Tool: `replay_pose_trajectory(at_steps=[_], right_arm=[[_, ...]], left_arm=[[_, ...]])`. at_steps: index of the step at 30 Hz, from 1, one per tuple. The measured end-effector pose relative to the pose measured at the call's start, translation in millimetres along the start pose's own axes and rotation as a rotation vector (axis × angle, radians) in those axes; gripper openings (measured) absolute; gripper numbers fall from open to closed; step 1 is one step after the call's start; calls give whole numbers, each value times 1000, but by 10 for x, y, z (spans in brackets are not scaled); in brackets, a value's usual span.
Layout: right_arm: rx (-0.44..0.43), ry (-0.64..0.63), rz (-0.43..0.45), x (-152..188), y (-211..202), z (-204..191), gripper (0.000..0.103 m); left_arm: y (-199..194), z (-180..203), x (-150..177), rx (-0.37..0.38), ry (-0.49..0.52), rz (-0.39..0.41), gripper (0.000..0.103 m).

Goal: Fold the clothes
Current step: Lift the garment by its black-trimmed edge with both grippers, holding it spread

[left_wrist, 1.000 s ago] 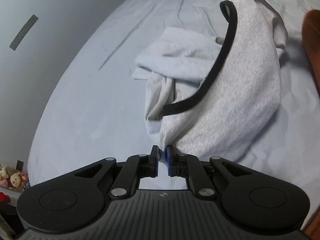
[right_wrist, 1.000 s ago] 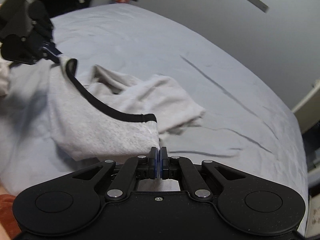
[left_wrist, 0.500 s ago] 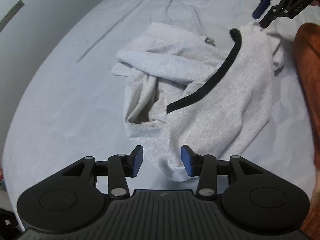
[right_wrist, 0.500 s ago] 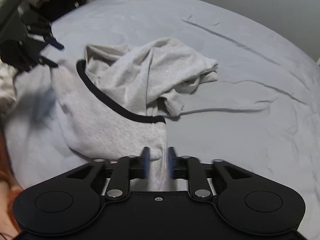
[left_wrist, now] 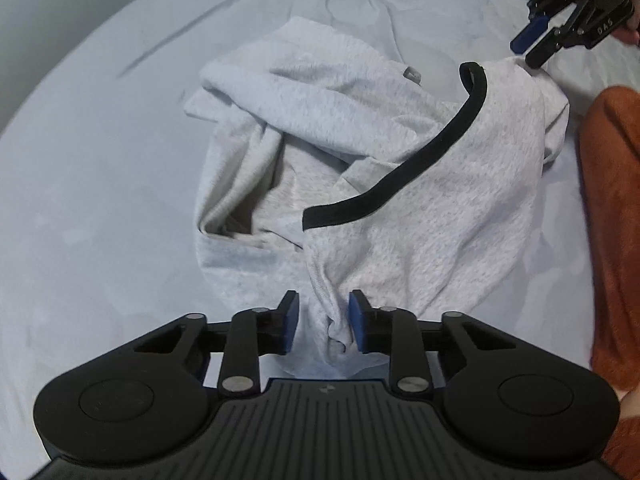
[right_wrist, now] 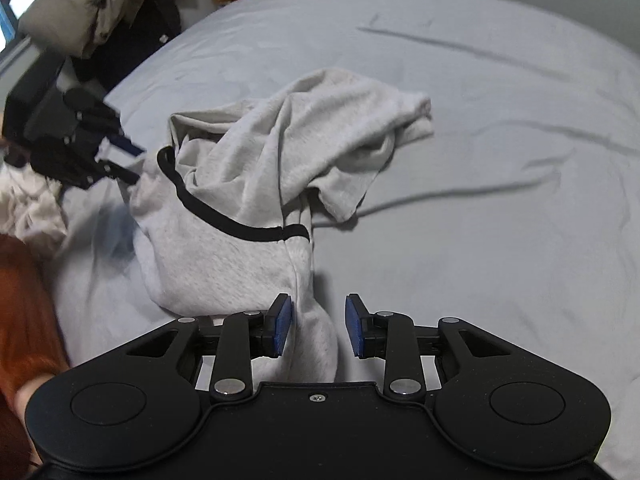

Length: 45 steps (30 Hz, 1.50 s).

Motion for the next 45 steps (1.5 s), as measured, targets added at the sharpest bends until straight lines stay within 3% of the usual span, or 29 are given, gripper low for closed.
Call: replay_pose_trajectory(at_steps=[6, 9, 10, 11, 12, 13, 17, 24, 29, 34, 45], right_arm=[[-122, 73, -18, -1, 175, 30, 29], [-133, 72, -29, 34, 234, 7, 29], [-140, 65, -34, 51, 251, -19, 26], [-145, 54, -39, 70, 268, -52, 12], [-145, 41, -41, 84, 280, -86, 5], [-142, 33, -42, 91, 286, -109, 4], [-104, -22, -25, 103, 219, -213, 4], [39, -95, 45, 23, -96, -347, 2], [214, -192, 161, -107, -406, -585, 1], [332, -240, 311, -296, -861, -828, 1], [556, -333, 657, -759, -2399, -1424, 1]], left_arm=[[-31, 66, -5, 34, 28, 24, 26], [-78, 111, 0, 30, 50, 34, 34], [-77, 121, 3, 26, 57, 34, 36], [-63, 132, 8, 26, 60, 31, 36], [-38, 138, 16, 30, 58, 24, 36], [-21, 140, 20, 31, 56, 18, 35], [1, 139, 14, 20, 38, 30, 14], [-337, 103, 18, -56, 8, 91, 6], [-940, 52, -42, -209, -20, 179, 6], [-1619, 24, -137, -364, -71, 260, 6], [-3432, 249, -434, -623, -169, 501, 3]])
Point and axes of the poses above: each gripper's, at about its wrist camera, not at the fingertips, and y roughly the way its jaws point, z to its right, x to its underside, the point moved 8 cm from there along y, roughly the way its jaws point, and after that the axes turned 4 degrees about -z, right-handed, at the moved point
